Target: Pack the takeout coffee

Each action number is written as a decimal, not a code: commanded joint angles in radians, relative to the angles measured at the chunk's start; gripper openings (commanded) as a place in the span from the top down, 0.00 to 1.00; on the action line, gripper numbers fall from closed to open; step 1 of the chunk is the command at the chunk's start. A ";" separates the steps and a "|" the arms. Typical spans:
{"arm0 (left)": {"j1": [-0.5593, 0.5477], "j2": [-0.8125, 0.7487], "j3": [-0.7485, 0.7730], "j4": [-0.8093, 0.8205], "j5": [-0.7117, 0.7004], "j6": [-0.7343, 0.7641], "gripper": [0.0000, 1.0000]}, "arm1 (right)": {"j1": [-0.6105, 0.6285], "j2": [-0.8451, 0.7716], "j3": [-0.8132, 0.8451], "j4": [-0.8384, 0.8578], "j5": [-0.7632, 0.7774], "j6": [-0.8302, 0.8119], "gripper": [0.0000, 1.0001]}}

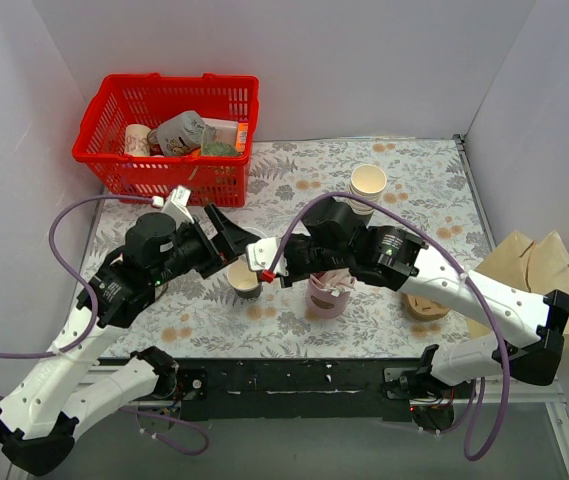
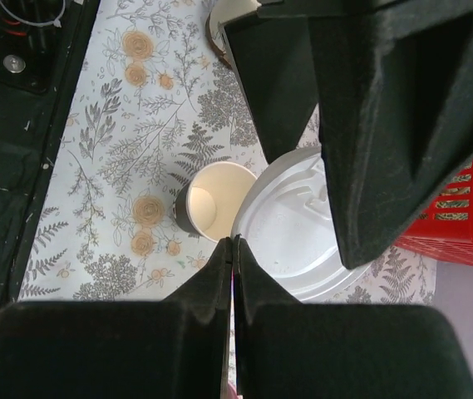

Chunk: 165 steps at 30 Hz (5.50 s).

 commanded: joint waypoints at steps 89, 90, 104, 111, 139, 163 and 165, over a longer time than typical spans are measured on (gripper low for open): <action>-0.002 0.082 0.244 -0.475 -0.359 -0.486 0.02 | 0.132 0.026 -0.226 0.410 0.382 0.787 0.92; -0.002 0.078 0.255 -0.472 -0.368 -0.464 0.02 | 0.050 0.021 -0.226 0.407 0.319 0.812 0.91; -0.003 0.055 0.198 -0.439 -0.310 -0.110 0.02 | -0.290 0.216 -0.079 0.347 -0.368 1.039 0.89; -0.002 0.081 0.074 -0.356 -0.194 -0.107 0.02 | -0.309 0.334 -0.049 0.330 -0.405 1.093 0.85; 0.288 0.096 -0.136 -0.165 0.093 0.042 0.02 | -0.315 0.445 -0.108 0.420 -0.443 1.230 0.80; 0.289 0.076 -0.214 -0.222 0.077 0.087 0.02 | -0.326 0.462 -0.053 0.318 -0.359 1.165 0.59; 0.289 0.081 -0.227 -0.215 0.077 0.088 0.02 | -0.327 0.456 -0.049 0.308 -0.356 1.153 0.59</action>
